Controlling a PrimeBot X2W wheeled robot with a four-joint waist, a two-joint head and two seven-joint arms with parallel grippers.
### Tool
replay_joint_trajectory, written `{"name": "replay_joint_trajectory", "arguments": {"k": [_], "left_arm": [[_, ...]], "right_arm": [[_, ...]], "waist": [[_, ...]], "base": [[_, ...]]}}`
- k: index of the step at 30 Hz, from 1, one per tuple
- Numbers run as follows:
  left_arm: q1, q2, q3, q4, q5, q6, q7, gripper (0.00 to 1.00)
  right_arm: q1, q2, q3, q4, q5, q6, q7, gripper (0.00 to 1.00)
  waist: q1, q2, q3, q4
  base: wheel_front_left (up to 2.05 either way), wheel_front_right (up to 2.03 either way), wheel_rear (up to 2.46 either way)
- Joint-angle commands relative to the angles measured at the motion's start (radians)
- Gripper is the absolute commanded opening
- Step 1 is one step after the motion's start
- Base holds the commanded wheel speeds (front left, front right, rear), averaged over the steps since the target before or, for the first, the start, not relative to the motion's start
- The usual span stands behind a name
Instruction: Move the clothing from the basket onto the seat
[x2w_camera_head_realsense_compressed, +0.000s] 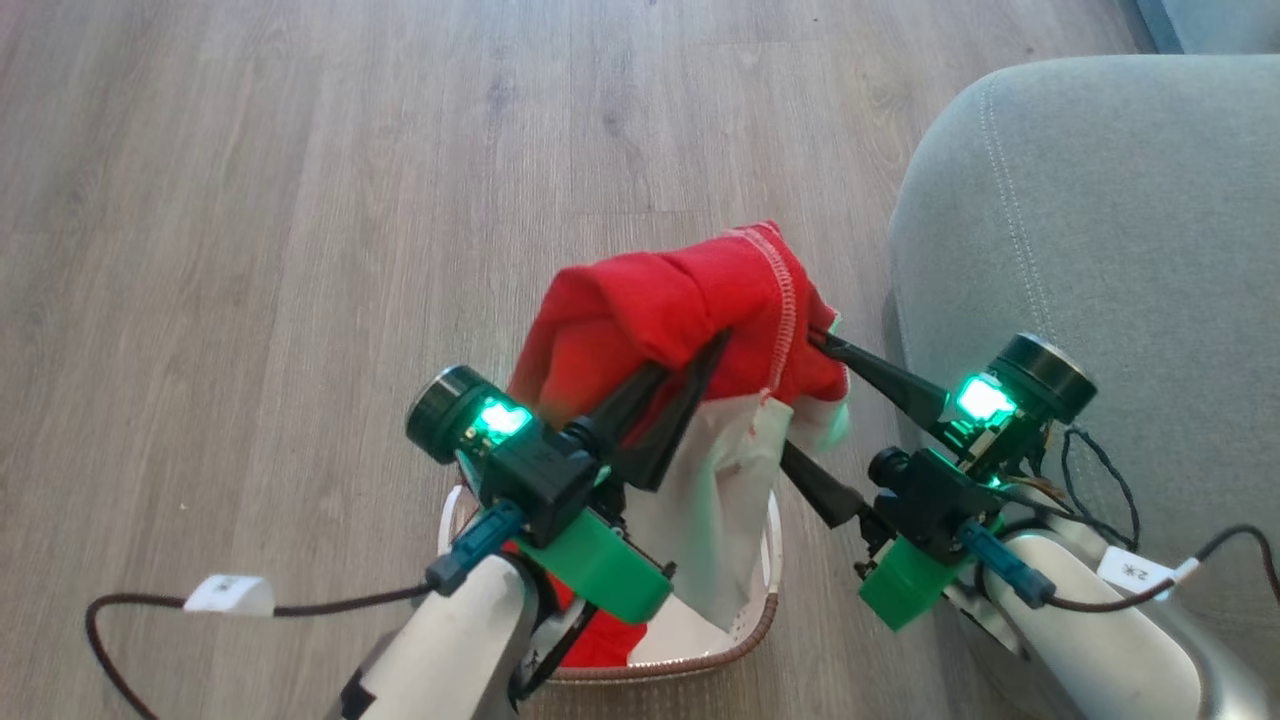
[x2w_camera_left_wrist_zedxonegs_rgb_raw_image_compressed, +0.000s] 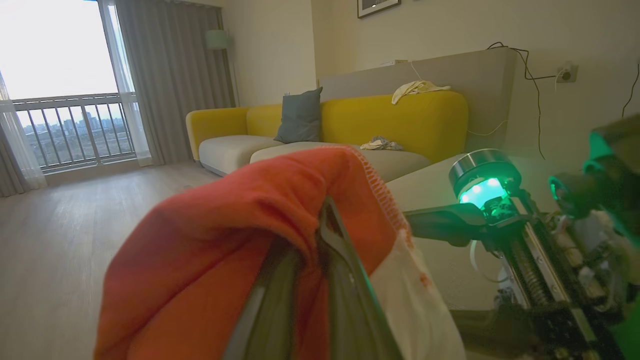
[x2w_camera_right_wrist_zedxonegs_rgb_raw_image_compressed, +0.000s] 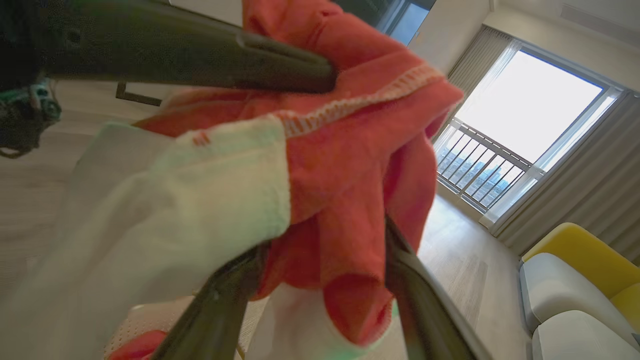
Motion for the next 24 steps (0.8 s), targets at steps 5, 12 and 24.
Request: {"name": "replay_joint_trajectory", "arguments": {"k": [5, 12, 24], "left_arm": [[-0.037, 0.005, 0.001, -0.015, -0.005, -0.011, -0.005, 0.0], [-0.037, 0.004, -0.016, -0.003, -0.024, -0.008, -0.005, 0.0], [-0.021, 0.004, -0.032, 0.017, -0.033, -0.009, -0.005, 0.0]], "right_arm": [[-0.059, 0.006, 0.037, -0.005, -0.008, 0.0, -0.006, 1.0], [-0.076, 0.009, 0.073, 0.009, 0.015, 0.0, -0.006, 1.0], [-0.067, 0.018, 0.107, 0.029, 0.04, 0.0, -0.006, 1.0]], "waist": [[0.0, 0.0, -0.005, 0.006], [0.0, 0.0, -0.012, 0.017], [0.0, 0.0, -0.038, 0.026]], "base": [[0.0, 0.0, 0.0], [0.0, 0.0, 0.0], [0.0, 0.0, 0.0]]}}
